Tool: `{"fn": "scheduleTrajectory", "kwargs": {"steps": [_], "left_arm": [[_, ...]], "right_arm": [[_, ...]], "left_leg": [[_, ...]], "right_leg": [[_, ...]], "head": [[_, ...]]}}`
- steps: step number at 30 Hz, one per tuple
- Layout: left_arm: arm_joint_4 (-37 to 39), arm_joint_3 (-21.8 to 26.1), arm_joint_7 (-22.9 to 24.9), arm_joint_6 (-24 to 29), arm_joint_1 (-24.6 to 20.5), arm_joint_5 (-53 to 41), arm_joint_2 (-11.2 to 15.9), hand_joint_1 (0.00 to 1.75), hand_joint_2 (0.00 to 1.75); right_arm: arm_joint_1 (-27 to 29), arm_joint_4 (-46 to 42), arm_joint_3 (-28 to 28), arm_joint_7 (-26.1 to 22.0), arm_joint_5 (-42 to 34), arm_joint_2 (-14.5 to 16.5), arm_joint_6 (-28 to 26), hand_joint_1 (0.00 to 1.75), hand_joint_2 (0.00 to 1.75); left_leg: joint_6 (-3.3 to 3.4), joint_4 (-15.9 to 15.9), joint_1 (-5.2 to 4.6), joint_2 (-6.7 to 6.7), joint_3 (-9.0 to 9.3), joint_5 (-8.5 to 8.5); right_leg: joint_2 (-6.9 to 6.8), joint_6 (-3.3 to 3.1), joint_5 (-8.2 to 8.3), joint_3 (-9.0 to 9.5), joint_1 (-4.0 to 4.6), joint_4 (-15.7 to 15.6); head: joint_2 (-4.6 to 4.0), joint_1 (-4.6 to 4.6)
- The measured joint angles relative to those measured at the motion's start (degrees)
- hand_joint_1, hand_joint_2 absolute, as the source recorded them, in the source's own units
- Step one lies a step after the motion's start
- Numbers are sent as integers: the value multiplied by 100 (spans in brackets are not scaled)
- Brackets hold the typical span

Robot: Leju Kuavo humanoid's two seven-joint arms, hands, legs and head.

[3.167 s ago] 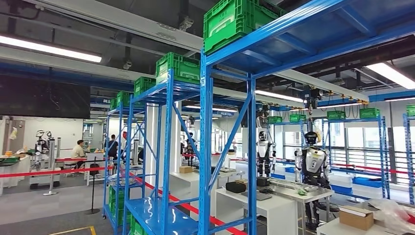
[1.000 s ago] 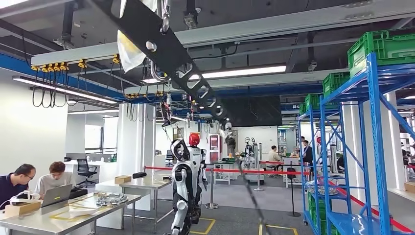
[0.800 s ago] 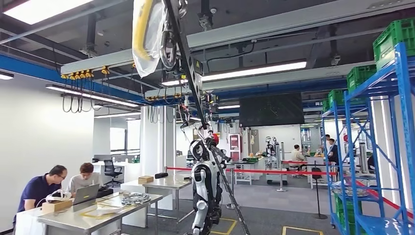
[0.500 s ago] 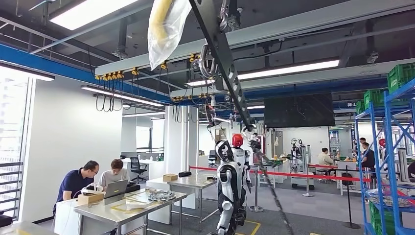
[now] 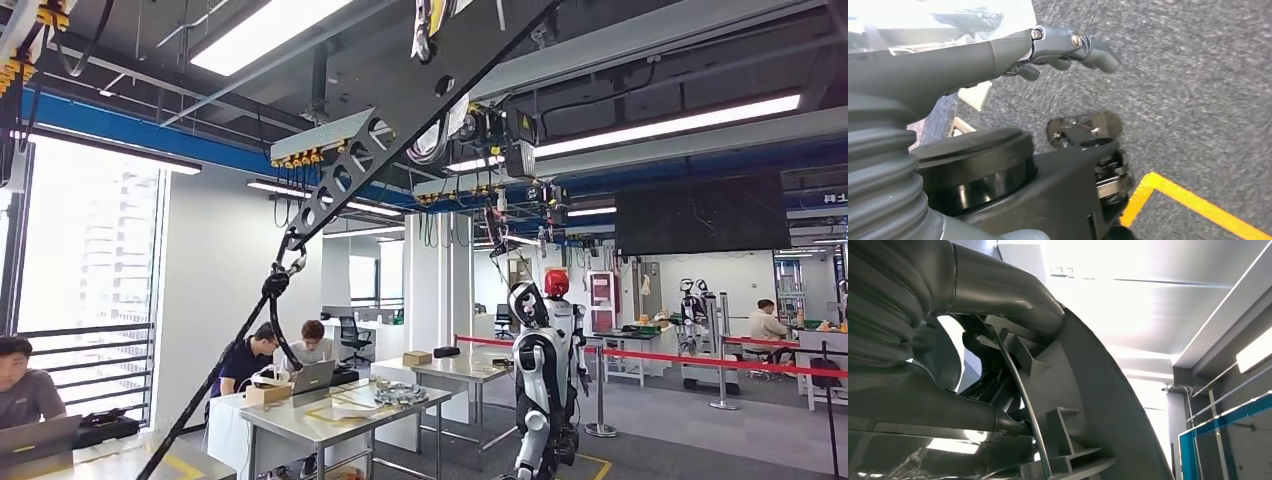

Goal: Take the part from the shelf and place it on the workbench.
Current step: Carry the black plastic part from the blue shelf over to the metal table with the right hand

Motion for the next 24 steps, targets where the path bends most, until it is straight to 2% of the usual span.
{"fn": "scheduleTrajectory", "kwargs": {"steps": [1, 2, 3, 5, 6, 7, 8, 9, 10, 11, 12, 13, 14, 15, 16, 17, 18, 20, 21, 22, 23, 24], "left_arm": [[-1, 0, 0, 0, 12, 0, 2, 0, 175], [-1, 0, 0, 1, 17, 1, 3, 0, 175], [-2, -1, -1, 1, 12, 1, 5, 0, 175], [-2, -1, -1, 1, -10, 0, 5, 0, 175], [-2, -1, -1, 0, -18, -2, 5, 0, 175], [-2, -1, -1, -1, -18, -2, 5, 0, 175], [-2, -2, 0, -1, -13, -1, 6, 0, 175], [-2, -2, 0, -1, -8, -1, 7, 0, 175], [-2, -2, 0, 0, -7, -1, 8, 0, 175], [-2, -2, 0, 1, -12, -1, 9, 0, 175], [-3, -2, 0, 1, -24, -2, 9, 0, 175], [-3, -2, 0, 1, -34, -2, 8, 0, 175], [-4, -2, 0, 1, -38, -2, 9, 0, 175], [-4, -2, 0, 1, -34, -2, 10, 0, 175], [-4, -2, 0, 1, -19, -1, 10, 0, 175], [-4, -2, -1, 1, -10, -1, 11, 0, 175], [-4, -2, -3, 2, -11, 0, 10, 0, 175], [-5, -1, -5, 1, -32, 0, 7, 0, 175], [-5, 0, -5, 1, -37, -1, 6, 0, 175], [-6, -1, -4, -1, -36, -2, 5, 0, 175], [-7, -1, -4, -1, -30, -2, 6, 0, 175], [-7, -1, -4, -1, -26, -2, 6, 0, 175]], "right_arm": [[-7, 0, -1, 0, 0, 4, -1, 175, 175], [-11, -1, -2, -1, 0, 10, 0, 175, 175], [-13, -3, -3, -3, 0, 16, 1, 175, 175], [-7, -4, -2, -5, 0, 21, 2, 175, 175], [-4, -4, 1, -4, 0, 20, 2, 175, 175], [0, -3, 3, -2, 0, 20, 2, 175, 175], [2, -2, 5, -1, 0, 20, 2, 175, 175], [2, -2, 7, -1, 0, 21, 2, 175, 175], [1, -3, 7, -1, 0, 22, 2, 175, 175], [-1, -3, 6, -2, 0, 24, 2, 175, 175], [-2, -4, 4, -2, 0, 24, 2, 175, 175], [-2, -4, 3, -2, 0, 24, 2, 175, 175], [-4, -3, 2, -2, 0, 24, 2, 175, 175], [-8, -3, 2, -2, 0, 27, 3, 175, 175], [-14, -3, -1, -2, 0, 31, 4, 175, 175], [-20, -4, -3, -3, 0, 34, 4, 175, 175], [-24, -5, -5, -5, 1, 37, 5, 175, 175], [-13, -4, -7, -7, 1, 32, 5, 175, 175], [-3, -3, -4, -5, 1, 28, 6, 175, 175], [8, -2, -1, -3, 1, 24, 6, 175, 175], [12, -2, 1, -2, 0, 20, 6, 175, 175], [13, -2, 2, -1, 0, 17, 5, 175, 175]], "left_leg": [[-27, 9, 7, 5, -10, -12], [-51, 78, 7, 101, -47, -66], [-74, 259, 8, 258, -133, -183], [-127, 932, 16, 604, -436, -524], [-152, 1278, 22, 678, -587, -656], [-169, 1486, 25, 710, -671, -703], [-175, 1481, 26, 727, -649, -645], [-169, 1265, 23, 752, -522, -501], [-148, 900, 15, 820, -316, -318], [-117, 531, -17, 959, -110, -197], [-70, 232, -54, 1089, 49, -136], [-19, 61, -89, 1192, 139, -129], [27, 7, -122, 1231, 160, -164], [74, -20, -130, 1177, 162, -160], [111, -37, -118, 1110, 170, -144], [148, -62, -104, 1040, 178, -128], [185, -87, -84, 975, 189, -109], [228, -105, -61, 834, 193, -93], [236, -103, -60, 756, 191, -92], [238, -100, -60, 673, 192, -93], [237, -94, -61, 589, 195, -95], [233, -85, -59, 506, 197, -98]], "right_leg": [[-66, -29, 10, 11, -5, -21], [-139, -58, 21, 29, -13, -47], [-223, -84, 29, 47, -22, -71], [-397, -120, 22, 69, -13, -87], [-490, -129, 13, 71, -7, -84], [-576, -132, 4, 72, -3, -80], [-659, -130, -5, 75, 1, -76], [-737, -122, -14, 82, 5, -73], [-808, -111, -27, 96, 10, -70], [-877, -93, -42, 112, 23, -70], [-939, -70, -57, 125, 38, -67], [-1001, -44, -69, 136, 52, -67], [-1067, -16, -76, 144, 63, -70], [-1138, 14, -82, 157, 66, -73], [-1147, 47, -102, 171, 57, -69], [-1056, 78, -155, 164, 44, -16], [-901, 102, -255, 112, 32, 127], [-534, 130, -584, -198, 15, 777], [-454, 137, -729, -399, 15, 1163], [-417, 142, -796, -562, 15, 1454], [-406, 143, -745, -635, 15, 1545], [-397, 137, -595, -612, 13, 1429]], "head": [[-1, -9], [-2, -13], [-2, -8], [-2, 20], [-2, 31], [-2, 45], [-2, 56], [-3, 67], [-3, 77], [-4, 84], [-4, 90], [-4, 89], [-5, 86], [-7, 81], [-8, 74], [-8, 67], [-8, 50], [-8, 12], [-8, -6], [-8, -19], [-8, -32], [-8, -44]]}}
